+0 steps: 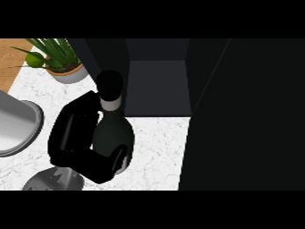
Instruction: Pick up the wine, place it into the cabinet and close the cabinet
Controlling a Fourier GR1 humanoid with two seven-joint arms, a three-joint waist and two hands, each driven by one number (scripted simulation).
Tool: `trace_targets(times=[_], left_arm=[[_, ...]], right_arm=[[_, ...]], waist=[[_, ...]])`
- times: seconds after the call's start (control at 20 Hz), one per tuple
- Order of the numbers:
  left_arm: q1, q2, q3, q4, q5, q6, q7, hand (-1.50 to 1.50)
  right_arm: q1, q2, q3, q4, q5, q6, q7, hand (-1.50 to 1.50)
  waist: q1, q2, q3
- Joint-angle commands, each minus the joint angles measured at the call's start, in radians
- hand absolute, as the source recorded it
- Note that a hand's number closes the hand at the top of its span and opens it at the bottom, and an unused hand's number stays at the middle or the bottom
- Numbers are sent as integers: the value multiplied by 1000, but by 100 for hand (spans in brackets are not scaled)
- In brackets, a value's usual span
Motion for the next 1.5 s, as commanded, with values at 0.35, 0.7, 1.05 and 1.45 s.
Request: trace_targets(times=[0.35, 0.7, 1.05, 1.45], left_arm=[[-222, -74, -181, 89, -110, 298, 81, 150], [-339, -75, -110, 154, -70, 337, 137, 150], [-381, -75, -196, 308, -74, 426, -8, 150], [-411, -75, -184, 361, 28, 463, -42, 150]], right_arm=[[59, -2, -10, -126, -63, 25, 40, -150], [46, 7, -8, -116, -47, 30, 29, -150], [68, 5, -29, -100, -89, 51, 17, -150], [-7, 10, -6, -68, -43, 34, 53, -150]], waist=[[-8, 0, 0], [-3, 1, 0], [-5, 2, 0], [-2, 2, -1]])
